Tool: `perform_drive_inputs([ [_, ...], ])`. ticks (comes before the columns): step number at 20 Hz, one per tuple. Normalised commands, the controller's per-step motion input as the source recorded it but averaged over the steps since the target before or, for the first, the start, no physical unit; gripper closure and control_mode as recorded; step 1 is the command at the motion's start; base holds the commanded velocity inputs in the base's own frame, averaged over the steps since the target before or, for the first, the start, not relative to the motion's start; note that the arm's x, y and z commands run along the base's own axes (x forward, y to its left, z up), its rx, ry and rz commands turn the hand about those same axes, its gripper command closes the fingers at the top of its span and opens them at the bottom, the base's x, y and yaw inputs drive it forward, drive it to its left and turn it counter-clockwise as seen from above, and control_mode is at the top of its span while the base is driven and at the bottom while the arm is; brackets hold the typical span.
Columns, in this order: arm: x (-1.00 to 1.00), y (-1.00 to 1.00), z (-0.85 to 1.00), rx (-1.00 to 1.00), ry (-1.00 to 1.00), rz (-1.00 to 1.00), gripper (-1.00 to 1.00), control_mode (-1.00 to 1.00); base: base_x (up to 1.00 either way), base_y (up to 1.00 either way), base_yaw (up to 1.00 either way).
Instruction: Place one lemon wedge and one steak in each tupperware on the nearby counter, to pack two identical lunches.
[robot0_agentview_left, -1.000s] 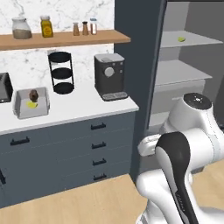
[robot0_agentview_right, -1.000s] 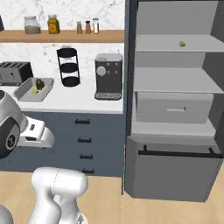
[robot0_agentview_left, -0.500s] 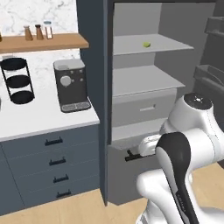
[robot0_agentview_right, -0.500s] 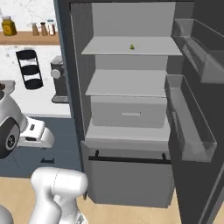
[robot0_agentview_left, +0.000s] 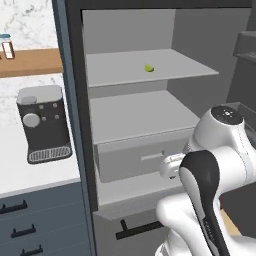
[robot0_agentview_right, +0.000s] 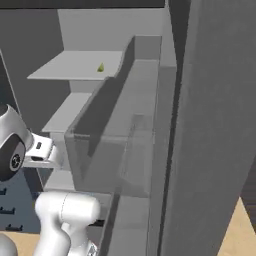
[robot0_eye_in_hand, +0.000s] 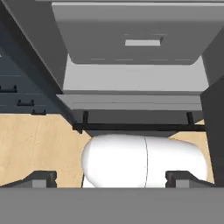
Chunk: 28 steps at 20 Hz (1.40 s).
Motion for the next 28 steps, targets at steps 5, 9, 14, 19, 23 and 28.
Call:
perform_drive_inputs([
  [5,0.35,0.00,0.00,0.00,-0.02,0.01,-1.00,-1.00,0.58,-0.07,0.02],
  [9,0.59,-0.07,0.33,0.00,-0.13,0.05,-1.00,-1.00,0.00,0.00,0.00],
  [14,0.45,-0.28,0.86,0.00,-0.20,0.03,-1.00,-1.00,0.00,0.00,0.00],
  [19,0.36,-0.23,0.85,0.00,-0.11,0.00,-1.00,-1.00,0.00,0.00,0.00],
  [23,0.43,-0.04,0.59,0.00,-0.08,0.00,-1.00,-1.00,0.00,0.00,0.00],
  [28,0.47,0.00,0.23,0.00,-0.09,0.00,-1.00,-1.00,0.00,0.00,0.00],
])
